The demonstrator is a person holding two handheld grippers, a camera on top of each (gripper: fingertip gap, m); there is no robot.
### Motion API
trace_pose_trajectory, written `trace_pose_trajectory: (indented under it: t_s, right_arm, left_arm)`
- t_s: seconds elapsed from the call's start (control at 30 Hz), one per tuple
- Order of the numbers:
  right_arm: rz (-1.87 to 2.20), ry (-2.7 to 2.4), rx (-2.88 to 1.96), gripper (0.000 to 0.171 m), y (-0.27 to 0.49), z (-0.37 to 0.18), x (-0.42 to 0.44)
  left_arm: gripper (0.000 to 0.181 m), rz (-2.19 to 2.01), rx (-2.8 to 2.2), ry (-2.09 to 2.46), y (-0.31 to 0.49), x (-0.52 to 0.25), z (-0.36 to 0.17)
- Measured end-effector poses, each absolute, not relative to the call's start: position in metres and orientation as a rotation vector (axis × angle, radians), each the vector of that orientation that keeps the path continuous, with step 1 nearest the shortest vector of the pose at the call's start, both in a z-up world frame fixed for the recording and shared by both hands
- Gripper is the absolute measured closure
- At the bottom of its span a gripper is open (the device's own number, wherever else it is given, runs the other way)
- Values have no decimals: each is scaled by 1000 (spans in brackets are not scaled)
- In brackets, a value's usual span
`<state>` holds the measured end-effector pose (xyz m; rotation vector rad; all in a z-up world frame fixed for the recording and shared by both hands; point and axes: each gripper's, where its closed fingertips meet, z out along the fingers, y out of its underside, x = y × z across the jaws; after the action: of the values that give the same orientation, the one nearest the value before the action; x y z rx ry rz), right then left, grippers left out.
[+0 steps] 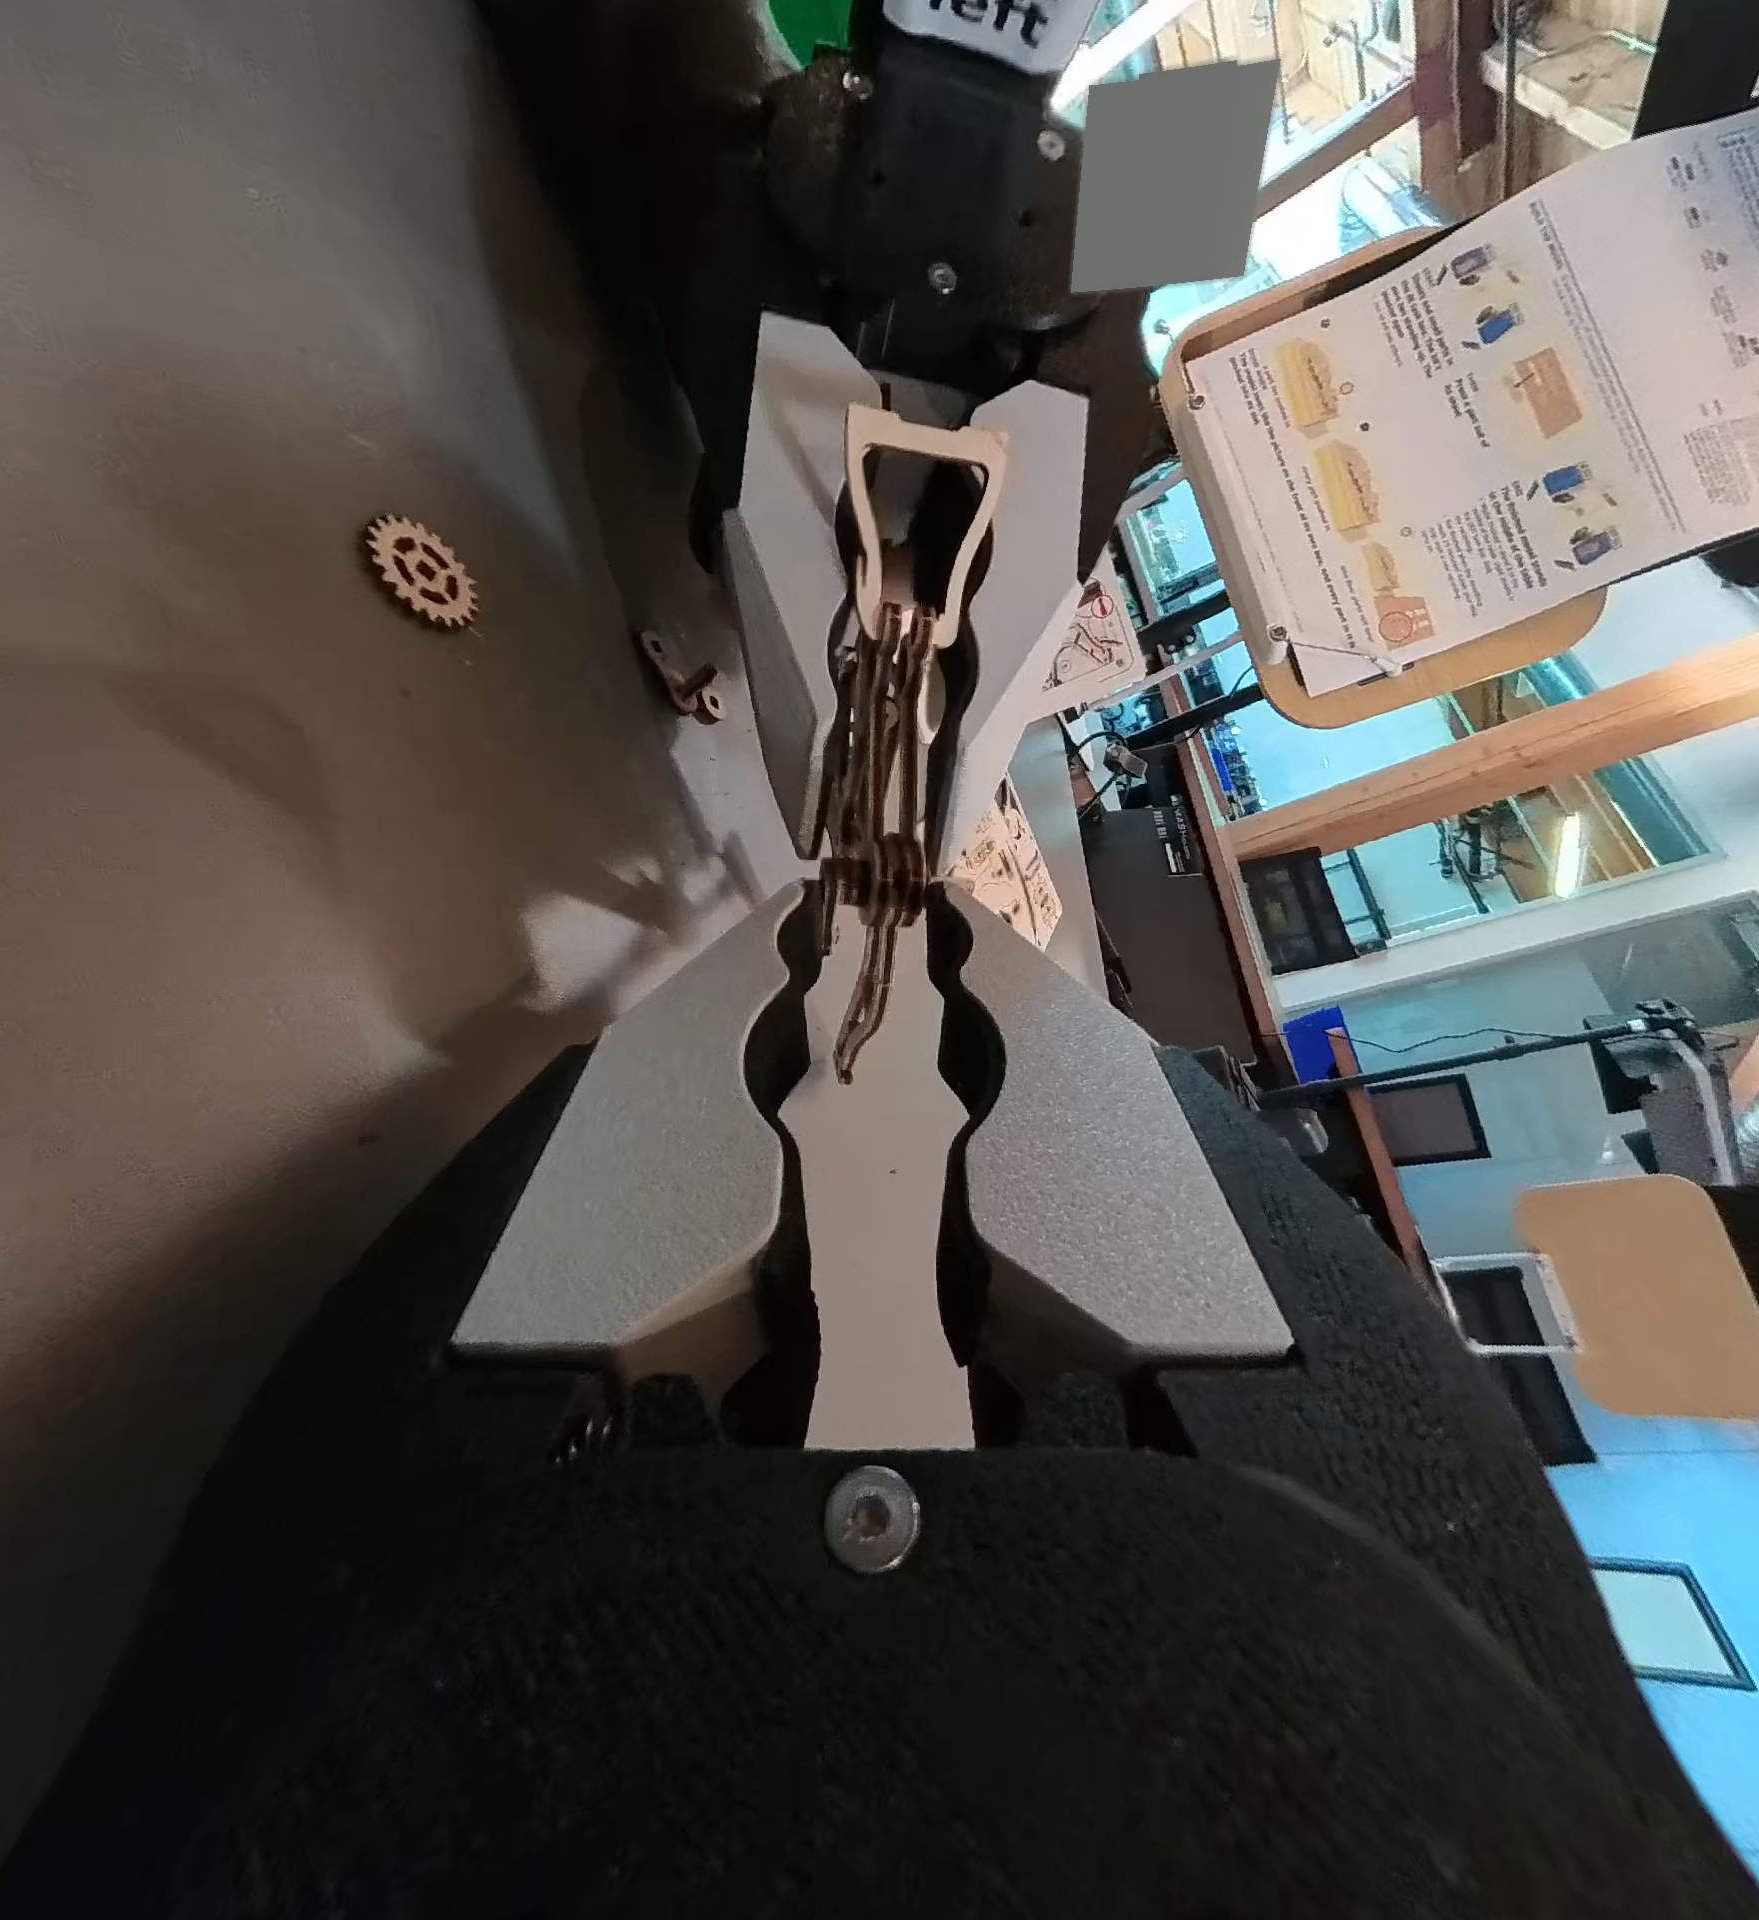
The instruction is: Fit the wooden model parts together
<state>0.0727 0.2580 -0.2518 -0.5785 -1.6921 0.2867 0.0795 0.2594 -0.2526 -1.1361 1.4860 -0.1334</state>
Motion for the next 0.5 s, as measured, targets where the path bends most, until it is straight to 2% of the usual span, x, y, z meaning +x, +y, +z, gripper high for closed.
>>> trace_pose_trajectory:
  t_s: [0.03, 0.23, 0.43, 0.5]
  right_arm:
    - [289, -1689, -582, 153, 259, -251, 73]
    - [254, -1694, -558, 153, 259, -252, 73]
    - [153, -1685, -513, 153, 264, -252, 74]
    - [79, -1661, -490, 153, 270, -248, 76]
  left_arm:
    - [156, -147, -1149, 1470, 259, 79, -251]
    - [131, -300, -1215, 1377, 244, 62, -239]
    - [124, -354, -1266, 1241, 239, 19, -206]
    - [128, -428, -1424, 1188, 246, 2, -207]
